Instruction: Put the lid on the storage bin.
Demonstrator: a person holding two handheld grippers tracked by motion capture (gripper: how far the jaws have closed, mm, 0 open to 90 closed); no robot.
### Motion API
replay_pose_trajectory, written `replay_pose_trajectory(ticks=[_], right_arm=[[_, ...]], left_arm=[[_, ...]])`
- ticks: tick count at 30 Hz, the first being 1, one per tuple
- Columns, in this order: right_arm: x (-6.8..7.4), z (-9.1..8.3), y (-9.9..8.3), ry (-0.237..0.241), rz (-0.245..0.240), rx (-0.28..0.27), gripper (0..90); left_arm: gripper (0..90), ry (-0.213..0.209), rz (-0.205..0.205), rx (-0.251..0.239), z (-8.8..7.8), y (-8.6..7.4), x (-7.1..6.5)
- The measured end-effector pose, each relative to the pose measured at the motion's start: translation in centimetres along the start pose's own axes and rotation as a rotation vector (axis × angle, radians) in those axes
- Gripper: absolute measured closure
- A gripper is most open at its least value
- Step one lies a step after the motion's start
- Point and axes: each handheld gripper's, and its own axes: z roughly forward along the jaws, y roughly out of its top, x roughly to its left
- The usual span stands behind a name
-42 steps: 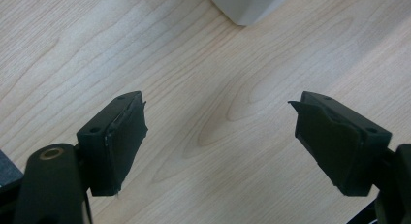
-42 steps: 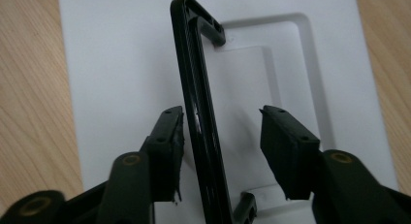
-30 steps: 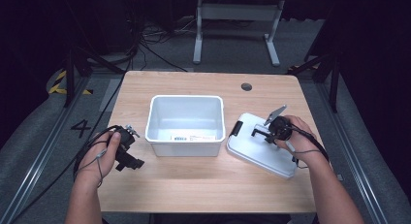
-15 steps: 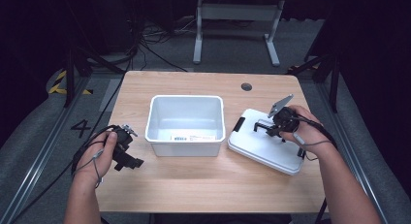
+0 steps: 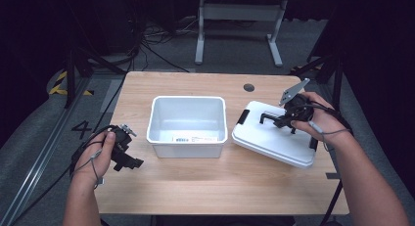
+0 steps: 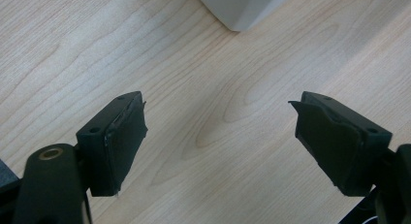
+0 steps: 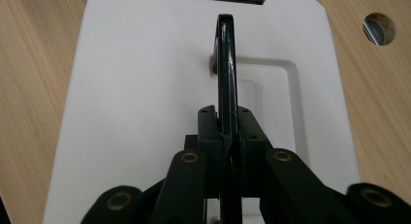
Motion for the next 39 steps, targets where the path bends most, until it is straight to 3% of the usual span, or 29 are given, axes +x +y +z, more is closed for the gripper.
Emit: replay_pose_trajectory(ticks=[8,11,20,29,39], right_arm=[[0.0,-1.6,1.2,-0.018,-0.007,-0.014,84.3],[0.0,-2.4,2.4,-0.023,-0.004,-0.045,84.3],[0.5,-3.8,6.2,-0.019,-0.073,-0.092,84.3],[1.5,-3.4,10.6,0.038,-0.137,-0.136,84.3],[2.2,-1.9,14.2,0.051,-0.181,-0.140,84.3]], left_arm=[[19.2,0.001,-0.007,-0.003,-0.1,-0.1,0.1],[19.3,0.005,-0.005,-0.004,0.0,-0.1,0.0],[19.4,0.016,-0.018,-0.013,-0.4,-0.8,0.0],[19.4,0.018,-0.020,-0.021,-0.6,-1.1,0.1],[19.3,0.016,-0.021,-0.035,-0.9,-1.1,0.4]])
